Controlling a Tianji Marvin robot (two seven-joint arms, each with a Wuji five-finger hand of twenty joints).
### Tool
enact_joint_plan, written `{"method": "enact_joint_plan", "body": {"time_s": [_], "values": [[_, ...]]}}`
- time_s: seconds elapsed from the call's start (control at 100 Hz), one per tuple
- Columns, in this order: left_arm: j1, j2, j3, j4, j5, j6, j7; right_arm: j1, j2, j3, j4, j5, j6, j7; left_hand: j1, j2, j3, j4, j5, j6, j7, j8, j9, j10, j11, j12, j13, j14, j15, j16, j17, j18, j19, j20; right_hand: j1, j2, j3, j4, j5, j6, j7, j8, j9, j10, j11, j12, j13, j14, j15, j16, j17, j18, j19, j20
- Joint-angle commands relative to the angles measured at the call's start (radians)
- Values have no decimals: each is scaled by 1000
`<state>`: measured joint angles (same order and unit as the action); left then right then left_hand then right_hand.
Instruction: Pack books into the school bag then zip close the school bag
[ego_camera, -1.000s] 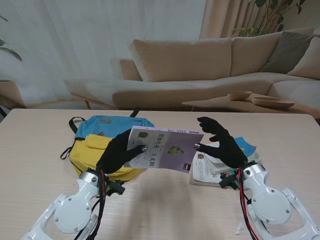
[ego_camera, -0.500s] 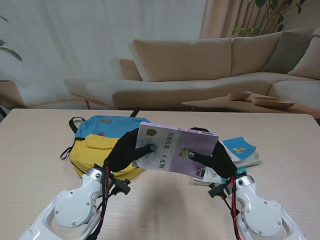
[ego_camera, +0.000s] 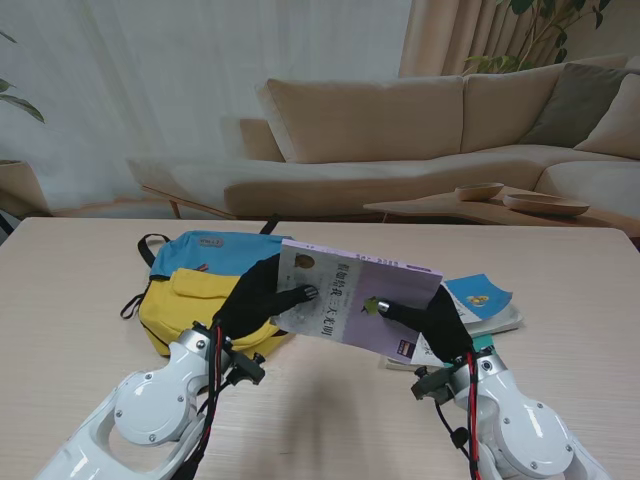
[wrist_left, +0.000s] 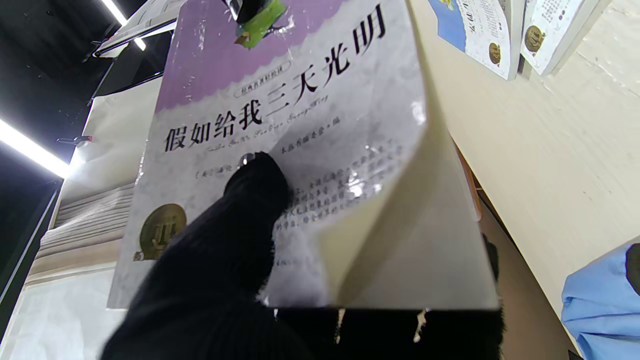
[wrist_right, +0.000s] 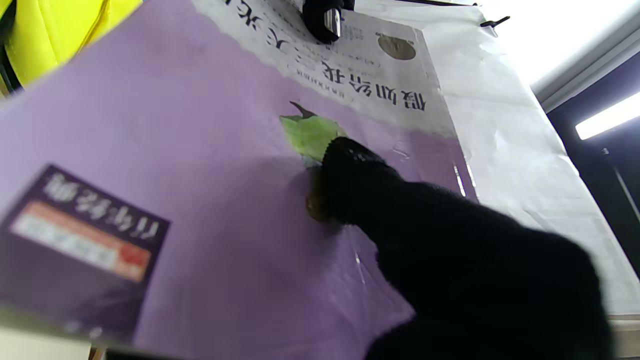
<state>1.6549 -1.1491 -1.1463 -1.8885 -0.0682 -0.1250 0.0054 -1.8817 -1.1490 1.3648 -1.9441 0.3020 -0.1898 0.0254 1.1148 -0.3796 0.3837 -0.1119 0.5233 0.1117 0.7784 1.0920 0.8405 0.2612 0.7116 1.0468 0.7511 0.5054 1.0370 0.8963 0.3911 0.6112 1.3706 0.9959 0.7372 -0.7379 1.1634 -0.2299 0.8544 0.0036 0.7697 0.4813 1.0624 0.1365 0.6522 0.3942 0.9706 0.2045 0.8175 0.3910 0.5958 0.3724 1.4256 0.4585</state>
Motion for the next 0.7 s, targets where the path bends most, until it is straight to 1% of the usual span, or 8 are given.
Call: {"method": "enact_joint_plan", "body": {"time_s": [0.0, 0.08, 0.12, 0.18, 0.23, 0.31, 0.48, 0.69], "values": [[16, -14, -1, -20, 5, 4, -1, -12, -13, -9, -17, 9, 11, 19, 161, 73, 49, 27, 21, -138, 259, -21, 28, -60, -81, 64, -46, 21, -66, -36, -68, -11, -52, -61, 124, 87, 62, -3, 230, -137, 188, 194, 45, 44, 192, 106, 74, 23, 165, 66, 30, 17, 72, 47], [33, -13, -12, -34, 7, 22, 2, -12, -17, -1, -26, 36, 43, 15, 48, 40, 79, 20, -38, -126, 190, -173, -8, -44, -244, 31, -127, 13, -181, -79, -156, -19, -101, -103, 128, 85, 69, -6, 229, -130, 188, 214, 39, 58, 211, 120, 79, 37, 198, 73, 47, 25, 93, 59], [45, -10, -22, -44, 10, 37, -6, -10, -19, 2, -27, 41, 53, 9, -29, 31, 82, 21, -64, -119, 134, -237, -81, -38, -231, -67, -175, 4, -252, -108, -216, -32, -128, -148, 128, 85, 71, -7, 229, -128, 187, 220, 39, 60, 213, 122, 83, 38, 203, 73, 56, 28, 97, 61], [59, -6, -35, -52, 23, 48, -19, -6, -23, 5, -28, 42, 69, -1, -122, 29, 56, 35, -98, -91, 33, -329, -194, -45, -216, -370, -243, -29, -364, -162, -295, -55, -187, -236, 129, 81, 74, -9, 230, -124, 185, 224, 41, 65, 214, 121, 92, 44, 206, 71, 69, 33, 101, 62], [69, -5, -43, -56, 43, 51, -16, -3, -25, 8, -30, 46, 83, -8, -231, 38, 124, 37, -106, -79, -66, -396, -228, -47, -292, -471, -278, -48, -443, -206, -327, -62, -242, -270, 129, 79, 79, -10, 232, -122, 183, 226, 43, 68, 214, 120, 97, 47, 205, 68, 78, 37, 103, 63], [90, 2, -65, -66, 77, 57, -26, 0, -27, 16, -31, 60, 94, -12, -385, 73, 196, 69, -127, -69, -199, -515, -279, -32, -400, -565, -324, -75, -552, -267, -371, -76, -349, -313, 130, 73, 86, -13, 237, -116, 179, 229, 47, 74, 214, 119, 104, 55, 206, 64, 88, 44, 104, 62], [142, 31, -143, -81, 185, 19, -100, 8, -32, 26, -25, 66, 106, -26, -452, 35, 123, 59, -202, -94, -259, -587, -355, -67, -452, -596, -399, -120, -641, -287, -433, -116, -478, -321, 130, 70, 91, -15, 240, -115, 178, 232, 48, 73, 215, 120, 104, 54, 207, 60, 88, 47, 103, 61], [188, 46, -242, -115, 272, 3, -143, 11, -35, 34, -18, 74, 116, -32, -450, 36, 91, 59, -149, -137, -329, -668, -355, -90, -525, -664, -412, -131, -730, -324, -442, -136, -616, -321, 130, 69, 93, -17, 240, -113, 177, 238, 45, 74, 216, 124, 99, 53, 210, 59, 80, 45, 100, 60]]}}
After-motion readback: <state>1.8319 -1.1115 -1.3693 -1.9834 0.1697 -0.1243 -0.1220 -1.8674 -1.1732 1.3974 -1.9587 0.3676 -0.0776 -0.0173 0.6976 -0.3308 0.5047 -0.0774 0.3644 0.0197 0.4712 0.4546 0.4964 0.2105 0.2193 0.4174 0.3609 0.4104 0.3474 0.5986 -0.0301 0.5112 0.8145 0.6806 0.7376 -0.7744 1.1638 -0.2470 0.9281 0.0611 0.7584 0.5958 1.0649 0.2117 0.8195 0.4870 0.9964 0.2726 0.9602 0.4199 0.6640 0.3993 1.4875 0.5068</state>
